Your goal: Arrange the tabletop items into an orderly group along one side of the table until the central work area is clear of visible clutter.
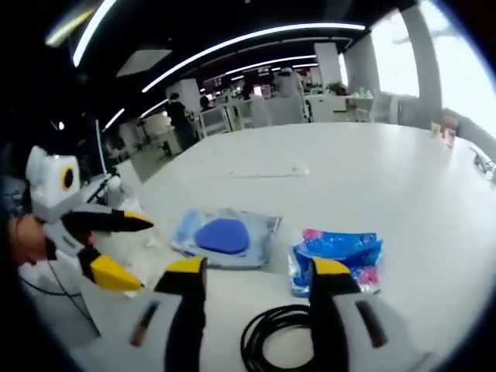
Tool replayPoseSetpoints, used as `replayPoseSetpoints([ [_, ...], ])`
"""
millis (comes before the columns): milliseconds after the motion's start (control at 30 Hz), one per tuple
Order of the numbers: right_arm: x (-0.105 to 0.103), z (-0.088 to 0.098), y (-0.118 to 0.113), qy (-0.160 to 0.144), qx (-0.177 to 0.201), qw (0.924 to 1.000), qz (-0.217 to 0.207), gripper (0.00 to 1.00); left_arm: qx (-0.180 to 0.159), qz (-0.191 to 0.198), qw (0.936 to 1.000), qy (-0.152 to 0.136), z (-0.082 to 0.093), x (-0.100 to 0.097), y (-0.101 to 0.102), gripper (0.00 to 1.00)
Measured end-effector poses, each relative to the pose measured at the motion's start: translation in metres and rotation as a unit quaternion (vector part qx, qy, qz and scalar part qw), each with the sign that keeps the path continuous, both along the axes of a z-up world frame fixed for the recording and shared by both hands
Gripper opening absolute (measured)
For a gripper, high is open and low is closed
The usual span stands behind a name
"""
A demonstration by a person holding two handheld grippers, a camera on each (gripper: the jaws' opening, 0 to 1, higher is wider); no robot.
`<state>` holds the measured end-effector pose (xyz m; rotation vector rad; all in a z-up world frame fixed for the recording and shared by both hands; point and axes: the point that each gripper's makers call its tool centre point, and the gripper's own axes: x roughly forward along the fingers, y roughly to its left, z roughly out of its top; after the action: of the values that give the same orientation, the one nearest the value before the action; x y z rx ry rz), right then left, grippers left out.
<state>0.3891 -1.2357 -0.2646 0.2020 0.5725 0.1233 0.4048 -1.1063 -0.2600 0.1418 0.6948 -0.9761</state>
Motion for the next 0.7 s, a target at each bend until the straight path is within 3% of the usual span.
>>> replayPoseSetpoints([
  [300, 0.010, -0.016, 0.020, 0.015, 0.014, 0.9998, -0.002, 0.48, 0.006, 0.018, 0.9998, -0.003, 0.000, 0.009, 0.023, 0.71],
  [533, 0.020, -0.029, 0.033, 0.025, 0.033, 0.9990, -0.017, 0.46, 0.001, 0.017, 0.9998, -0.005, 0.003, 0.010, 0.024, 0.70],
  [700, 0.028, -0.042, 0.036, 0.040, 0.059, 0.9962, -0.050, 0.45, 0.001, 0.013, 0.9999, -0.005, 0.003, 0.010, 0.026, 0.70],
])
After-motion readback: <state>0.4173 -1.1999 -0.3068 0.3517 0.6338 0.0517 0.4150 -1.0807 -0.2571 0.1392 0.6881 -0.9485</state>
